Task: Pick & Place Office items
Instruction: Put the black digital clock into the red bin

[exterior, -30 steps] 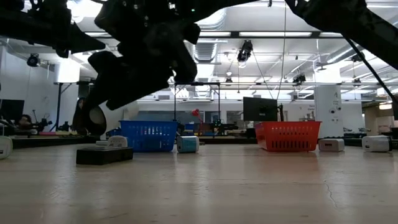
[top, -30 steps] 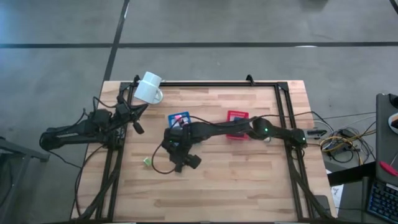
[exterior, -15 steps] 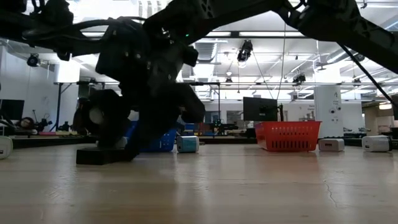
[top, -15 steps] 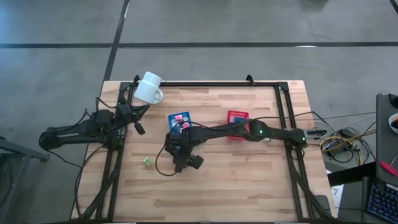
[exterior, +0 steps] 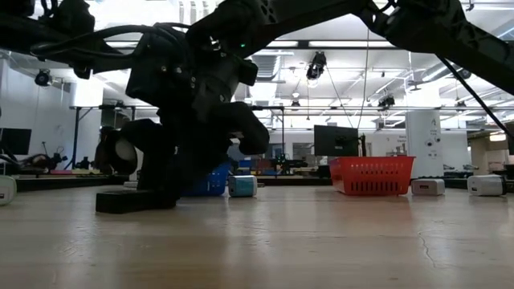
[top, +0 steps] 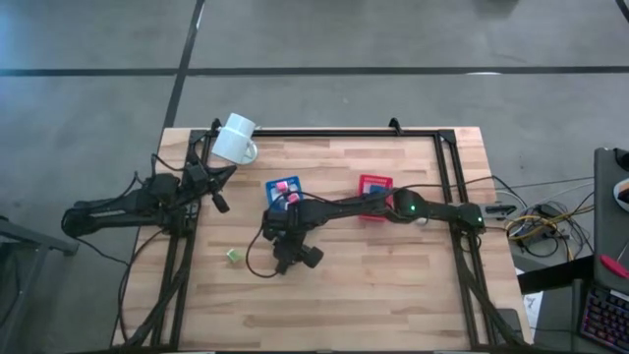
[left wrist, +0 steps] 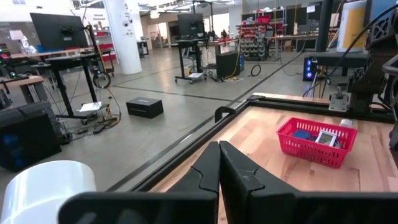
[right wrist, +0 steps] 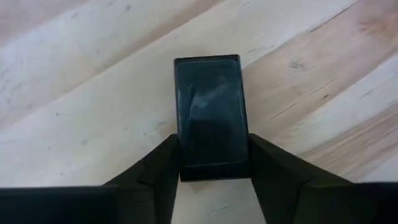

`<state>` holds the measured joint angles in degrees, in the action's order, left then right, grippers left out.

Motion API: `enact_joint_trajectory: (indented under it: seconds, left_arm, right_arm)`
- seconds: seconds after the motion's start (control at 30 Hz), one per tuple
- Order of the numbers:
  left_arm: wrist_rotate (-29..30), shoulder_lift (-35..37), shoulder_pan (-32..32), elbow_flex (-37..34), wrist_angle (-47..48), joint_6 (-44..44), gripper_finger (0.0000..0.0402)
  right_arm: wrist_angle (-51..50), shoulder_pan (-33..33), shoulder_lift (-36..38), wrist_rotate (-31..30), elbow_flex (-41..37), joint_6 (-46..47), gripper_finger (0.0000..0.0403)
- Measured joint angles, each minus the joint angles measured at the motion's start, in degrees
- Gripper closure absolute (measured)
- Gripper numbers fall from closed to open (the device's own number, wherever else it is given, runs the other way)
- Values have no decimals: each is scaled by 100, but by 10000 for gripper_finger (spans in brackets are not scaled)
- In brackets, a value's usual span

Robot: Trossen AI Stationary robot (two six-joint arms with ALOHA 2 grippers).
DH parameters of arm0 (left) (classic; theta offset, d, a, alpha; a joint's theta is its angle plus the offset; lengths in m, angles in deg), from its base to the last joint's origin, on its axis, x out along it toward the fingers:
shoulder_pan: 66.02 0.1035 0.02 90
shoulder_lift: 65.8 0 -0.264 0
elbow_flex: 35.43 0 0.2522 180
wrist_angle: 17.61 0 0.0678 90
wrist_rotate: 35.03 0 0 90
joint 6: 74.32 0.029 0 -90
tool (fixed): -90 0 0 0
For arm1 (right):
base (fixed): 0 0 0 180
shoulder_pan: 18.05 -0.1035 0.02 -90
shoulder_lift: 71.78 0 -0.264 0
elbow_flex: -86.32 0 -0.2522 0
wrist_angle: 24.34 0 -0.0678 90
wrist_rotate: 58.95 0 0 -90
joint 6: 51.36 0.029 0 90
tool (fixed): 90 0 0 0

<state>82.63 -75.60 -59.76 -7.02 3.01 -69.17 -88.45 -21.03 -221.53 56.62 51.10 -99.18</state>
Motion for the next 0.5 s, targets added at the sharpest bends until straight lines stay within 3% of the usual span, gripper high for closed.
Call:
enact_joint_trajectory:
  seconds: [0.13, 0.5]
  left_arm:
    - [0, 0, 0, 0, 1, 0, 394]
    - [0, 0, 0, 0, 4, 0, 394]
  right_arm:
    - [-3, 11, 0, 72, 0, 215, 256]
    - [-275, 227, 443, 1304, -22, 877, 256]
